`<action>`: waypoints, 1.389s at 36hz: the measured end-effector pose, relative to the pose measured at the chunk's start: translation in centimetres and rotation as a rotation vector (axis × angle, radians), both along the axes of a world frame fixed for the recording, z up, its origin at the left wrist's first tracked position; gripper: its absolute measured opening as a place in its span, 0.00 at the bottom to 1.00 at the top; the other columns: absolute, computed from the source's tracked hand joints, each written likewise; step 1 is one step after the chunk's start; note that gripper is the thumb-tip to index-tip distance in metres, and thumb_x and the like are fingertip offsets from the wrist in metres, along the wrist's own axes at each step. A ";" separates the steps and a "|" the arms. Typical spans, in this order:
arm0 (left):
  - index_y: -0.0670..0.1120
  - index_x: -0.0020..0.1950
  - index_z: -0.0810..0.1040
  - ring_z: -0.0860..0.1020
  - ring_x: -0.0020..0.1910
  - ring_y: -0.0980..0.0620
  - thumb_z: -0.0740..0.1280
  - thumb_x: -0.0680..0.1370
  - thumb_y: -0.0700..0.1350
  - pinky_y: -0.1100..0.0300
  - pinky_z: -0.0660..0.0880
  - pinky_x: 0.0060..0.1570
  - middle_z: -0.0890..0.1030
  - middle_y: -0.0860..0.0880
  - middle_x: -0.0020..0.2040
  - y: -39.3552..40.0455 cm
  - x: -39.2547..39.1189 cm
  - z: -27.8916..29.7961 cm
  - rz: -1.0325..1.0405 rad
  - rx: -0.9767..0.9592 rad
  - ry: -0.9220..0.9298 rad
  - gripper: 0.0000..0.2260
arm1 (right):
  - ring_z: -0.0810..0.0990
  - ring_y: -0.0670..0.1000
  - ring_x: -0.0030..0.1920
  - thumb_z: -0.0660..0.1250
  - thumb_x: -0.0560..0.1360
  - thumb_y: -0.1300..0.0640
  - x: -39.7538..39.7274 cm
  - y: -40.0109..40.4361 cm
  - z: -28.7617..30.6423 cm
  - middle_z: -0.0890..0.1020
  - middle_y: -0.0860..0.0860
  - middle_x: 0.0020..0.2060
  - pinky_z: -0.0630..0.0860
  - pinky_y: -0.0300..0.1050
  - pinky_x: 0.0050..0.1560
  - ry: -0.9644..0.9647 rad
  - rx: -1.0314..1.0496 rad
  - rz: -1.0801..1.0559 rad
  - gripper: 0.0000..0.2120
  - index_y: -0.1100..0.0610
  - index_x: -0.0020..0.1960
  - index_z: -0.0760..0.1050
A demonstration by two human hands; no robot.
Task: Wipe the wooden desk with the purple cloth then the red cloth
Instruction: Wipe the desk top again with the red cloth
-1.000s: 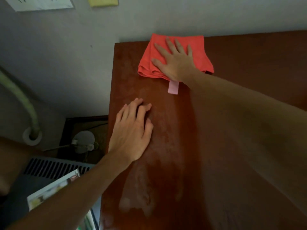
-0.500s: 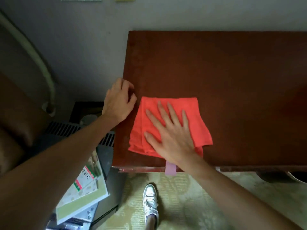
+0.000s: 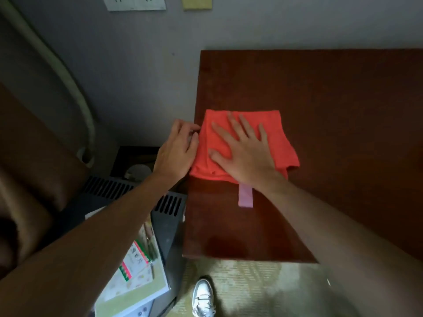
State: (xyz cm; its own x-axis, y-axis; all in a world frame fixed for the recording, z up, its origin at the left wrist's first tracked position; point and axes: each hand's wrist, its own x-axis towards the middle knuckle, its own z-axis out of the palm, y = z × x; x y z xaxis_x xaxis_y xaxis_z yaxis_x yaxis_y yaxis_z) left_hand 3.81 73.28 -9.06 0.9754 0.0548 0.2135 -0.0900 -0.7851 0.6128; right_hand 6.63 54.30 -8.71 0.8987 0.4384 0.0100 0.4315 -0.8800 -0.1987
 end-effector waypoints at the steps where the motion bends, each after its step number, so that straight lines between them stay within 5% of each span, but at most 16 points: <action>1: 0.45 0.64 0.74 0.78 0.52 0.52 0.54 0.83 0.51 0.45 0.78 0.50 0.71 0.47 0.61 0.5 0.7 -0.2 -0.005 -0.032 -0.008 0.16 | 0.49 0.55 0.83 0.40 0.72 0.27 2.2 0.9 -0.1 0.52 0.48 0.84 0.45 0.67 0.79 -0.006 0.004 -0.003 0.40 0.37 0.82 0.53; 12: 0.49 0.63 0.74 0.80 0.51 0.55 0.54 0.83 0.52 0.44 0.78 0.50 0.71 0.51 0.60 6.8 8.0 -4.6 0.054 -0.133 0.029 0.15 | 0.48 0.54 0.83 0.51 0.80 0.29 21.9 9.2 -0.3 0.51 0.49 0.84 0.43 0.66 0.79 -0.028 0.032 -0.129 0.33 0.37 0.82 0.53; 21: 0.48 0.63 0.73 0.80 0.51 0.51 0.54 0.83 0.51 0.45 0.78 0.50 0.71 0.49 0.60 9.9 10.3 -4.6 0.048 -0.124 0.022 0.14 | 0.46 0.56 0.83 0.47 0.80 0.29 24.9 10.5 0.1 0.49 0.49 0.84 0.42 0.68 0.79 -0.011 -0.030 -0.145 0.33 0.38 0.83 0.50; 30: 0.46 0.66 0.71 0.76 0.53 0.56 0.56 0.85 0.50 0.60 0.73 0.50 0.70 0.49 0.62 7.2 9.1 -0.2 0.049 -0.143 -0.006 0.13 | 0.48 0.57 0.83 0.52 0.81 0.33 12.7 8.8 -0.3 0.51 0.50 0.84 0.42 0.68 0.78 -0.023 0.012 -0.078 0.32 0.40 0.83 0.53; 37: 0.50 0.71 0.70 0.74 0.63 0.52 0.60 0.82 0.57 0.50 0.73 0.63 0.65 0.52 0.63 3.3 2.8 2.2 0.069 -0.206 0.222 0.20 | 0.45 0.55 0.84 0.53 0.80 0.31 -6.6 4.9 -0.4 0.48 0.48 0.84 0.45 0.69 0.78 0.006 0.066 0.015 0.35 0.40 0.83 0.50; 42: 0.56 0.71 0.71 0.74 0.63 0.56 0.57 0.73 0.70 0.52 0.70 0.68 0.70 0.53 0.60 1.1 -3.9 2.1 -0.006 -0.211 0.325 0.31 | 0.45 0.54 0.84 0.52 0.80 0.30 -15.5 2.6 0.1 0.50 0.49 0.84 0.46 0.68 0.79 0.045 0.107 0.054 0.34 0.41 0.83 0.53; 47: 0.56 0.72 0.70 0.72 0.56 0.65 0.60 0.73 0.68 0.63 0.65 0.67 0.70 0.51 0.59 0.0 -9.5 1.3 -0.043 -0.211 0.363 0.30 | 0.64 0.53 0.79 0.53 0.80 0.32 -15.0 1.1 1.1 0.68 0.48 0.79 0.57 0.60 0.73 0.073 0.208 0.092 0.25 0.40 0.70 0.75; 50: 0.51 0.73 0.71 0.73 0.55 0.55 0.69 0.78 0.56 0.64 0.66 0.64 0.70 0.48 0.59 -0.6 -10.2 2.0 0.031 -0.216 0.330 0.25 | 0.76 0.54 0.65 0.59 0.77 0.37 -12.5 -0.9 2.2 0.76 0.48 0.70 0.71 0.54 0.56 0.010 0.183 0.208 0.19 0.40 0.64 0.79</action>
